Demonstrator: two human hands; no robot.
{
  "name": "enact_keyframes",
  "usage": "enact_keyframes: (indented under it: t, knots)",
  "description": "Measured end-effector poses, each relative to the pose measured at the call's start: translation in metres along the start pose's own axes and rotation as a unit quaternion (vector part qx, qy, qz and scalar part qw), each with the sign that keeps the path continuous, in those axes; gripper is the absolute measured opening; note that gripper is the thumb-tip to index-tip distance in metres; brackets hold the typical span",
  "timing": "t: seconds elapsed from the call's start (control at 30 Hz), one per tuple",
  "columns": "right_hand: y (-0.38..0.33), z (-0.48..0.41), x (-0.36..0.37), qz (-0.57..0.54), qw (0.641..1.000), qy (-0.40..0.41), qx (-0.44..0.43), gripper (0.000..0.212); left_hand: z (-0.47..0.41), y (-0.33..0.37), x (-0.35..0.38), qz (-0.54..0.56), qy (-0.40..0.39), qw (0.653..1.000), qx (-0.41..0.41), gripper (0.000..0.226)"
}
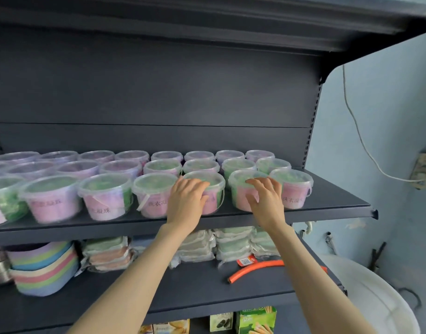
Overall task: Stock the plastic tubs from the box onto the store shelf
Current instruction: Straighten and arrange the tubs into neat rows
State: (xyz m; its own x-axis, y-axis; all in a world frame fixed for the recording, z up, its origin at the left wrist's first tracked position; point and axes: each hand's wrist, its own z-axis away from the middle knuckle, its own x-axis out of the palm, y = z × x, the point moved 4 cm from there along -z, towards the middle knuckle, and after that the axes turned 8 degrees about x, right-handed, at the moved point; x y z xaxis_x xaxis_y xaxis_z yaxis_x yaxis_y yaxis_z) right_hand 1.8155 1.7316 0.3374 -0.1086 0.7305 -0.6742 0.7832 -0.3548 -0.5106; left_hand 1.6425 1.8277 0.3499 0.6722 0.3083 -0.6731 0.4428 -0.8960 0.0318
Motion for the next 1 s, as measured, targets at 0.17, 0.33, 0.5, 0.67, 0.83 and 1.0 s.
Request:
enact_keyframes:
  t: [0.17,0.33,0.5,0.67,0.83,1.0]
  knots:
    - [-0.0023,-0.0012,0.0012,-0.002,1.0,0.002,0.009,0.038,0.002,0.0007,0.0027,0.052,0.017,0.998,0.001,0.028]
    - [-0.0017,-0.0013,0.0023,0.008,1.0,0.014,-0.009,0.038,0.0014,0.005,0.0035,0.038,0.04,0.998,0.014,0.027]
    - [-0.0023,-0.002,0.0047,0.024,0.999,0.012,-0.02,0.037,0.0015,0.0054,0.0053,0.034,0.038,0.999,0.014,0.027]
    - [0.0002,-0.0017,0.0041,0.021,0.999,0.011,-0.03,0.039,0.0016,0.0042,0.0067,0.03,0.03,0.999,0.01,0.029]
    - [0.0007,-0.0022,0.0039,0.015,0.999,0.007,-0.035,0.039,0.0016,0.0026,0.0072,0.021,0.028,0.999,0.016,0.029]
    - [0.0009,-0.0032,0.0027,0.023,0.999,0.0,-0.034,0.039,0.0022,-0.0001,0.0078,0.015,0.011,1.0,0.019,0.03]
